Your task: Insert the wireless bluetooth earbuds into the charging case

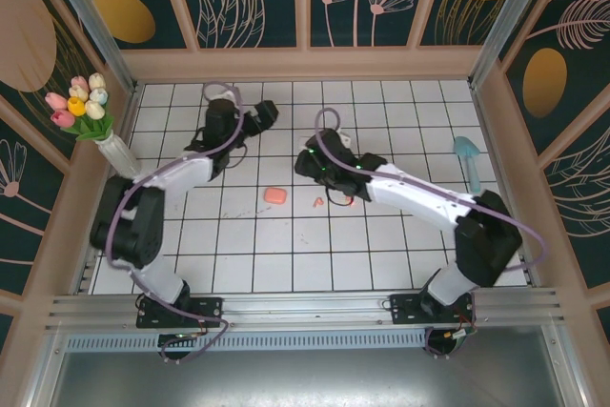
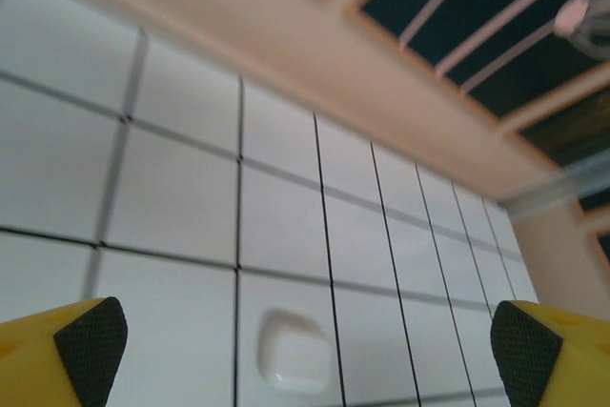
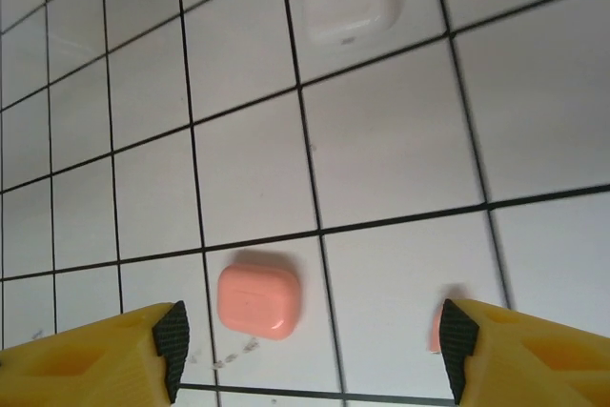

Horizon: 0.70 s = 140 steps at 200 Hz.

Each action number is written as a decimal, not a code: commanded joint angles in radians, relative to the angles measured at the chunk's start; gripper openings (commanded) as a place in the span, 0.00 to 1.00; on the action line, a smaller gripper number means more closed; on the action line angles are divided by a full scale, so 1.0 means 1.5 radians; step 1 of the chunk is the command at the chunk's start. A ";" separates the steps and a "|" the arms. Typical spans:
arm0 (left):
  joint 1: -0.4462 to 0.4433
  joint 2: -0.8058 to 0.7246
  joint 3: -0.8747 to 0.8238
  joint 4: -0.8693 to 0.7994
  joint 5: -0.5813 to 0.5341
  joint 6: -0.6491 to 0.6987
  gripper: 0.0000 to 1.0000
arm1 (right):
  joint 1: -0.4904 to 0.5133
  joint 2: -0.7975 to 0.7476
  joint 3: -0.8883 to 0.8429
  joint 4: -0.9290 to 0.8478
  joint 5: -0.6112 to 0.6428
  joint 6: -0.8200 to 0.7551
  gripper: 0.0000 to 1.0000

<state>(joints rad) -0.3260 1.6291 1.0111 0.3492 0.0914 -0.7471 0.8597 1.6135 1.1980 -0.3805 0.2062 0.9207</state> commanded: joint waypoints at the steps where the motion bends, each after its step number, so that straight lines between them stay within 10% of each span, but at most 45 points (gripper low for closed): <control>1: 0.015 -0.081 -0.051 -0.052 -0.117 0.030 0.99 | 0.035 0.088 0.086 -0.071 0.036 0.052 0.77; 38: 0.022 -0.194 -0.118 -0.125 -0.295 -0.009 0.99 | 0.077 0.257 0.253 -0.166 0.053 0.099 0.83; 140: 0.031 -0.315 -0.185 -0.136 -0.331 -0.041 0.99 | 0.101 0.436 0.424 -0.242 0.041 0.142 0.82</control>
<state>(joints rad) -0.2859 1.1610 0.7483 0.1555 -0.3935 -0.7872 1.0019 2.2272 1.7805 -0.6930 0.2623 1.1324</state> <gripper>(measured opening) 0.987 0.827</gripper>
